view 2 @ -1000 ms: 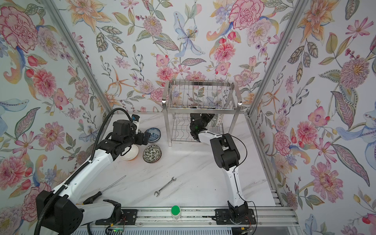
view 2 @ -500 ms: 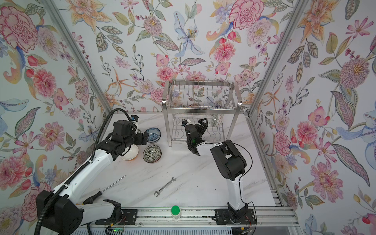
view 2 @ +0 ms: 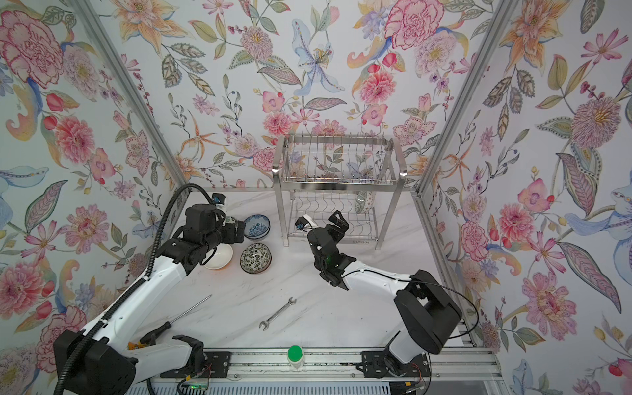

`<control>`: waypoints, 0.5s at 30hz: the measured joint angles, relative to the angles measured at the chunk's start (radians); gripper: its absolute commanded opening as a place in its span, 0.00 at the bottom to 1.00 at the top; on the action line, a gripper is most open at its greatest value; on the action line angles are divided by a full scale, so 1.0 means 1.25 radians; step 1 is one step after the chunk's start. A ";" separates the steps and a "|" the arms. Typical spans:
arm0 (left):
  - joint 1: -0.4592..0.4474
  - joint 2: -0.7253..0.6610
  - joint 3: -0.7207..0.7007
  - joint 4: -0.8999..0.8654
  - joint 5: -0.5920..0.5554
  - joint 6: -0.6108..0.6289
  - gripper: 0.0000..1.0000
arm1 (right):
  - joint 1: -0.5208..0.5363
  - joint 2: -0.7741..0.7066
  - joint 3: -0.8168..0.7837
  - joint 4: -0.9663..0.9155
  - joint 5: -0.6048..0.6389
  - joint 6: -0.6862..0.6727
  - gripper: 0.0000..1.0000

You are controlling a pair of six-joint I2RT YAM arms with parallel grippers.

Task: Load bowls into a dish rack
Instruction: Pick up the bowl from the middle-left of the table.

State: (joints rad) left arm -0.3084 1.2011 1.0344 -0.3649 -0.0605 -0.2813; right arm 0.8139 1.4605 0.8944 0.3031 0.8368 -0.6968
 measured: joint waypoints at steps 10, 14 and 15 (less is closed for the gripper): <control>0.027 -0.037 -0.075 -0.044 -0.025 -0.057 0.99 | 0.003 -0.191 0.092 -0.450 -0.252 0.450 0.99; 0.123 -0.047 -0.115 -0.057 -0.057 -0.131 0.99 | 0.003 -0.192 0.112 -0.532 -0.314 0.536 0.99; 0.146 -0.047 -0.125 -0.058 -0.061 -0.151 0.99 | 0.002 -0.191 0.114 -0.547 -0.326 0.549 0.99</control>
State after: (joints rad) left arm -0.1265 1.1423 0.8787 -0.4374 -0.1368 -0.4698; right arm 0.8162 1.2213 1.0363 -0.3809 0.4297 -0.0109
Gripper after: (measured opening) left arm 0.993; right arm 0.993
